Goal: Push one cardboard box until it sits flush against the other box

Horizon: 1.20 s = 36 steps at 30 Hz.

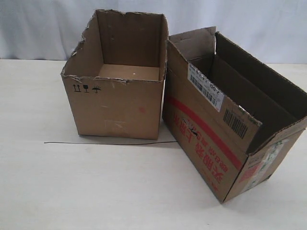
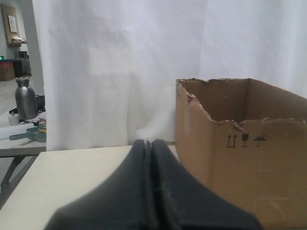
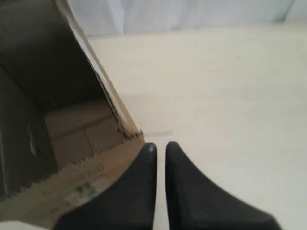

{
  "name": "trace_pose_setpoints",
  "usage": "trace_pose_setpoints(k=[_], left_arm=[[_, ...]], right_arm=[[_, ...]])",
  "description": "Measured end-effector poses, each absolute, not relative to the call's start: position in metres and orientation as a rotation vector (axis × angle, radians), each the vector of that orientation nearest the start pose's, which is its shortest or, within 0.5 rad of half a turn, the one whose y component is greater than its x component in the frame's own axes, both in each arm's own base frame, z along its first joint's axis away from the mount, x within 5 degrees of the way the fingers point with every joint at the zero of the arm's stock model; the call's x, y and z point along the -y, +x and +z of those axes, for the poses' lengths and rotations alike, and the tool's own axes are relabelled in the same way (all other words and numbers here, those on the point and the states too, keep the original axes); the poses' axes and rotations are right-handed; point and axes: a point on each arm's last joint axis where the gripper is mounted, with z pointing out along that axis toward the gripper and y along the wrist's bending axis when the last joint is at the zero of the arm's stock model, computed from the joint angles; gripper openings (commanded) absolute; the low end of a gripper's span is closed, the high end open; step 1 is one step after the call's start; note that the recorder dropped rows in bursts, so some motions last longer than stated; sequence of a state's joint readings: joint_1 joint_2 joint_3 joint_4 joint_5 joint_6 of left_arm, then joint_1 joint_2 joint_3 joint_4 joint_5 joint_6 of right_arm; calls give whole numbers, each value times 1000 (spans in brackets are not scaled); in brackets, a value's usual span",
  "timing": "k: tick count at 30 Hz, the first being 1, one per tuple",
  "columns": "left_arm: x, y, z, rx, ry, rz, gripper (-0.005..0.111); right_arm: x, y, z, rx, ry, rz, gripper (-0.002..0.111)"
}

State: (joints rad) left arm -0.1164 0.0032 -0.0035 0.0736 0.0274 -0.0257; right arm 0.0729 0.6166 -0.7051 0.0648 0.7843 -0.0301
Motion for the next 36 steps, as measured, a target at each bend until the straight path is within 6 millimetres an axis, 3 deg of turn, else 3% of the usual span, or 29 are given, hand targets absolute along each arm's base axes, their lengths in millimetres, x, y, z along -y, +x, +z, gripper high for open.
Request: trace_pose_setpoints(k=[7,12,18,22,36], left_arm=[[6,56,212,-1506,122,-53,0],[6,56,212,-1506,122,-53,0],[6,56,212,-1506,122,-53,0],[6,56,212,-1506,122,-53,0],[6,56,212,-1506,122,-53,0]], right_arm=[[-21,116,328,-2553,-319,53,5],[-29,112,295,-2702,-450,66,5],[-41,112,251,-2697,-511,163,5],[-49,118,233,-2683,-528,251,5],[-66,151,224,-2575,-397,380,5]])
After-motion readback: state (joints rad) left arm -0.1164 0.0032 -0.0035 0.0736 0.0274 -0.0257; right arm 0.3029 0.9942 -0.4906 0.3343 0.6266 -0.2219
